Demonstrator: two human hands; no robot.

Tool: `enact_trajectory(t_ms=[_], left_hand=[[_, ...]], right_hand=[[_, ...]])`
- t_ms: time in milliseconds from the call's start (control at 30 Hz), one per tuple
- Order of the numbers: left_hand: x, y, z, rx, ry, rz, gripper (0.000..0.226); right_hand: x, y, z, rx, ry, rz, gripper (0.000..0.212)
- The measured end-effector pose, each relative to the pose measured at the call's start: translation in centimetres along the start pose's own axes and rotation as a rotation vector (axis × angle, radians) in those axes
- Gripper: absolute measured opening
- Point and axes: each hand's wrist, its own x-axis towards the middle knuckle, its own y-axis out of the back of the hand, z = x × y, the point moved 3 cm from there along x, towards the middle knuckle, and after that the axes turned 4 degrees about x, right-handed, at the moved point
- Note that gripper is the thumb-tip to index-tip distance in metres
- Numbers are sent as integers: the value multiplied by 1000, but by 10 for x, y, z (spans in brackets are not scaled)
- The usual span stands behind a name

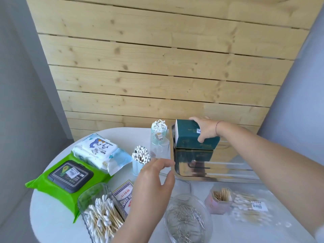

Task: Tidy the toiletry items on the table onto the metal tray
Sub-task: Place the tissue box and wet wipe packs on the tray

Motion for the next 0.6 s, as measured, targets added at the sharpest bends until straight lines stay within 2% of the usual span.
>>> enact_trajectory(t_ms=[233,400,433,500,567,600], left_hand=[[0,2,0,6,-14,17,20],[-1,5,-1,0,0,27,19],[-1,4,0,0,-5,23,19],[-2,5,-1,5,-25,30,20],[-3,5,-1,7,-43,39,20],[-3,5,1,5,-45,37,21]], right_hand=[[3,-6,1,-36,0,-62,101],[-5,-13,-5,-125,-77,-44,104],[-8,-9,-11,-98,-86,-16,103],[-16,12,-42,-23,-24,159,97],[-25,33,-92,68,141,363,87],[-30,37,-120,125,229,413,82]])
